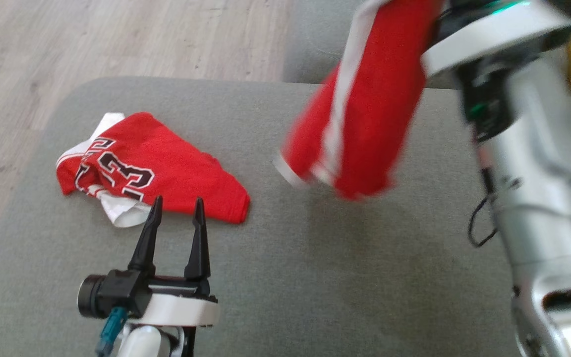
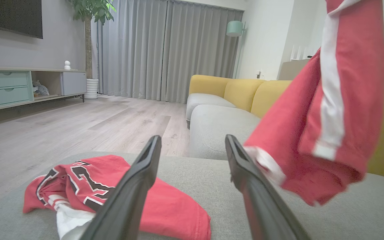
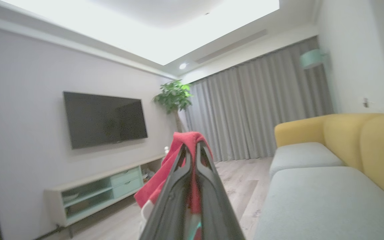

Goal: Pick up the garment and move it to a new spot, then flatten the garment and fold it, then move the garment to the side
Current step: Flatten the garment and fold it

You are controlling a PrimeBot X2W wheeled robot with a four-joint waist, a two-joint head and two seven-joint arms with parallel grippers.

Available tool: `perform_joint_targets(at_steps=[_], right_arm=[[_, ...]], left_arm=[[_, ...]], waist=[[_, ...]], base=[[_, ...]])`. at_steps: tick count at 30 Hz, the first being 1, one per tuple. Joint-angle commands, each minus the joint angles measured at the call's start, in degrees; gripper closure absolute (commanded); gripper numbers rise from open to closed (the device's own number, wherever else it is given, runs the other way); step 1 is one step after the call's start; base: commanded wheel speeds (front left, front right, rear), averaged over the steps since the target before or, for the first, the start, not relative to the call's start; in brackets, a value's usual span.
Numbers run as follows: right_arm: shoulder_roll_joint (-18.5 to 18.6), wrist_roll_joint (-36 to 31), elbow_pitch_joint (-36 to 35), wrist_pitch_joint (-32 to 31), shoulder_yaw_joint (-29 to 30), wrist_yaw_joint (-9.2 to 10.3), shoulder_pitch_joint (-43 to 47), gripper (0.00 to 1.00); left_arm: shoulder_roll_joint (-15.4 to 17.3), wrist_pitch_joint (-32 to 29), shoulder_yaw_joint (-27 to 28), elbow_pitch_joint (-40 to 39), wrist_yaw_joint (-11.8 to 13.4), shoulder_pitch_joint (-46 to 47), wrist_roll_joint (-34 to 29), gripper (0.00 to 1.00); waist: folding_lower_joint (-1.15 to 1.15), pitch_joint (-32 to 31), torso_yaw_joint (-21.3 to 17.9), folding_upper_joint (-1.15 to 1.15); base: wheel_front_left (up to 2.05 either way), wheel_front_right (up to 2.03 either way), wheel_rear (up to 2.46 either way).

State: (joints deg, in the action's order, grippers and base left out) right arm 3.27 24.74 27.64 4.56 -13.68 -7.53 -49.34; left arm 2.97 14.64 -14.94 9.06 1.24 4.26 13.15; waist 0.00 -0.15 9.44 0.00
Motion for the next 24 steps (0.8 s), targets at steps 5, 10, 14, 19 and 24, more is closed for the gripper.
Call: perform_joint_targets(at_steps=[5, 10, 14, 19, 24], right_arm=[[-0.39, 0.54, 5.66, -0.86, 13.36, 0.04, 0.44, 1.0], [-0.39, -8.63, 11.04, 0.1, 25.93, 0.04, 12.82, 1.0], [-0.39, -13.52, 14.71, 1.44, 33.39, 0.04, 21.0, 1.0], [-0.39, -12.84, 17.99, 3.43, 35.46, 0.04, 23.29, 0.0], [-0.39, -9.69, 14.92, 9.09, 26.51, 0.04, 25.19, 0.0]], left_arm=[[-0.09, 0.36, 2.15, -2.65, 0.25, 0.59, -0.06, 0.0], [-0.09, 0.36, 2.28, -3.02, 0.01, 0.91, -0.32, 0.0], [-0.09, 0.36, 2.1, -2.95, -0.42, 1.61, -0.8, 0.0], [-0.09, 0.36, 2.6, -2.83, -0.68, 2.14, -1.17, 0.0], [-0.09, 0.36, 2.52, -3.07, -0.86, 2.67, -1.11, 0.0]], waist=[[0.0, -0.42, -2.48, 0.0], [0.0, 0.91, -4.06, 0.0], [0.0, 2.13, -5.17, 0.0], [0.0, 2.92, -6.75, 0.0], [0.0, 2.8, -8.91, 0.0]], base=[[0.0, 0.0, 0.0], [0.0, 0.0, 0.0], [0.0, 0.0, 0.0], [0.0, 0.0, 0.0], [0.0, 0.0, 0.0]])
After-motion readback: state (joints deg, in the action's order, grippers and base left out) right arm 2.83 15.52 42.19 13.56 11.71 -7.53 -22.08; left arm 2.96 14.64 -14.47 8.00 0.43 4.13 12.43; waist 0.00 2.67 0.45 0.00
